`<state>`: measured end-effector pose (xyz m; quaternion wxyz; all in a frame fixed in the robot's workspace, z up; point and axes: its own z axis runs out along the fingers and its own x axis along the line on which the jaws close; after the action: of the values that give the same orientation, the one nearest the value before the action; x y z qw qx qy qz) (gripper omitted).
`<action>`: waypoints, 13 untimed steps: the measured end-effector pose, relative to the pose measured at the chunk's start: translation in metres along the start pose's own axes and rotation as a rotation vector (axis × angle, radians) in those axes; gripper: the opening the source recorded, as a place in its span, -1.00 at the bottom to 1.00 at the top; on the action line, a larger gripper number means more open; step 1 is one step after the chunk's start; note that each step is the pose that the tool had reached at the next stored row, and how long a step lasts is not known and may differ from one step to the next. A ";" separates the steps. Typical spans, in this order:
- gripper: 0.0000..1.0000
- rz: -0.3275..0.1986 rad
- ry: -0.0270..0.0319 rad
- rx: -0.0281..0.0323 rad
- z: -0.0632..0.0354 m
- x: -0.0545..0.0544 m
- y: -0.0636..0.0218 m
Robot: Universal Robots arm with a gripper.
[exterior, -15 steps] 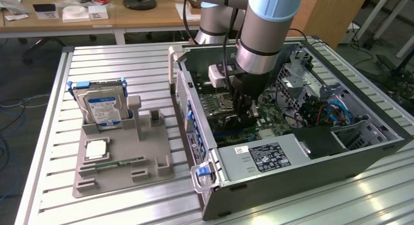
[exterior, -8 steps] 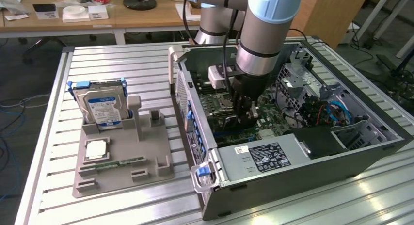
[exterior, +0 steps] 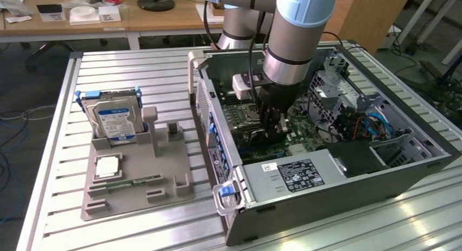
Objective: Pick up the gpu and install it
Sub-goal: 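Insert the gpu into the slot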
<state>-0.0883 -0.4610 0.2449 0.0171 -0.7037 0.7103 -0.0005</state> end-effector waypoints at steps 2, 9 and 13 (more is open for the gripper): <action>-0.47 0.000 -0.0001 0.0000 0.0001 0.000 0.0000; -0.47 0.000 -0.0001 0.0001 0.0001 -0.001 -0.0001; -0.47 0.000 -0.0001 0.0001 0.0002 -0.001 0.0001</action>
<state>-0.0883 -0.4604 0.2447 0.0172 -0.7037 0.7103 -0.0005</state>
